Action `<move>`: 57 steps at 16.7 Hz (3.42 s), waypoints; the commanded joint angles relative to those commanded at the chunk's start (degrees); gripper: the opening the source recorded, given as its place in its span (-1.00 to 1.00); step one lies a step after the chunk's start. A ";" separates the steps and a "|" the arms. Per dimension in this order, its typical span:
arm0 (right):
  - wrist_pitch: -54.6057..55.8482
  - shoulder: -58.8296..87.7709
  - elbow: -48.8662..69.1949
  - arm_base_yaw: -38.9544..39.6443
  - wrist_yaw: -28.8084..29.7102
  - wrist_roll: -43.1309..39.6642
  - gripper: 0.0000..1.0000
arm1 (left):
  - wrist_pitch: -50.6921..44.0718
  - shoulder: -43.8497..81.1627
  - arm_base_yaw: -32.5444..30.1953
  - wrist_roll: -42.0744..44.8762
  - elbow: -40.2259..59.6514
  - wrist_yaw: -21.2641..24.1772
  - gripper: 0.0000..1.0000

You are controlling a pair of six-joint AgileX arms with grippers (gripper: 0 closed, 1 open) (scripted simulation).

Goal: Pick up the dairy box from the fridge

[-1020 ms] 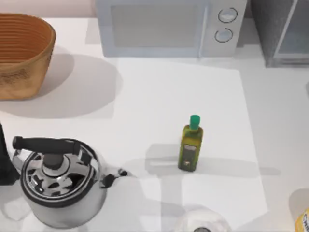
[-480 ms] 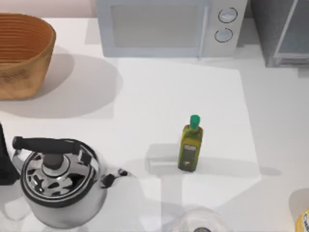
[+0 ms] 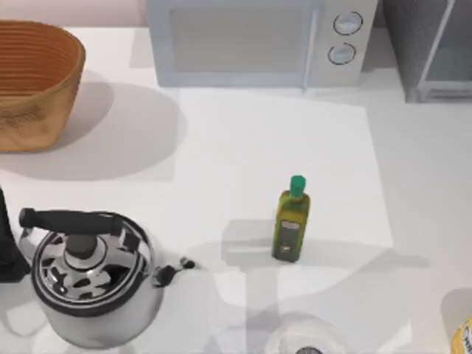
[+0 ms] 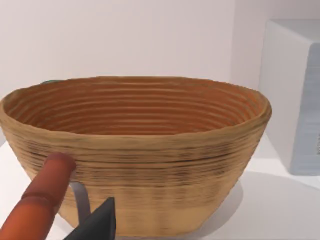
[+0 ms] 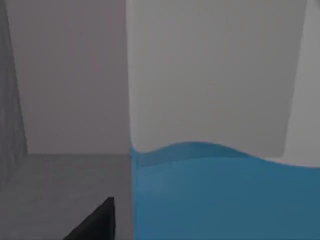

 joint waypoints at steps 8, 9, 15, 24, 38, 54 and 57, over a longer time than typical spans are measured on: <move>-2.82 2.45 4.79 0.68 0.71 -0.04 0.85 | 0.00 0.00 0.00 0.00 0.00 0.00 1.00; -2.82 2.45 4.79 0.68 0.71 -0.04 0.70 | 0.00 0.00 0.00 0.00 0.00 0.00 1.00; -2.82 2.45 4.79 0.68 0.71 -0.04 -0.21 | 0.00 0.00 0.00 0.00 0.00 0.00 1.00; -2.82 2.45 4.79 0.68 0.71 -0.04 -1.00 | 0.00 0.00 0.00 0.00 0.00 0.00 1.00; -11.83 -4.82 6.62 0.50 0.60 0.11 -1.00 | 0.00 0.00 0.00 0.00 0.00 0.00 1.00; -1.67 -20.87 -19.81 -2.79 -2.95 0.31 -1.00 | 0.00 0.00 0.00 0.00 0.00 0.00 1.00; -1.61 -20.94 -19.90 -2.81 -2.96 0.31 -1.00 | 0.00 0.00 0.00 0.00 0.00 0.00 1.00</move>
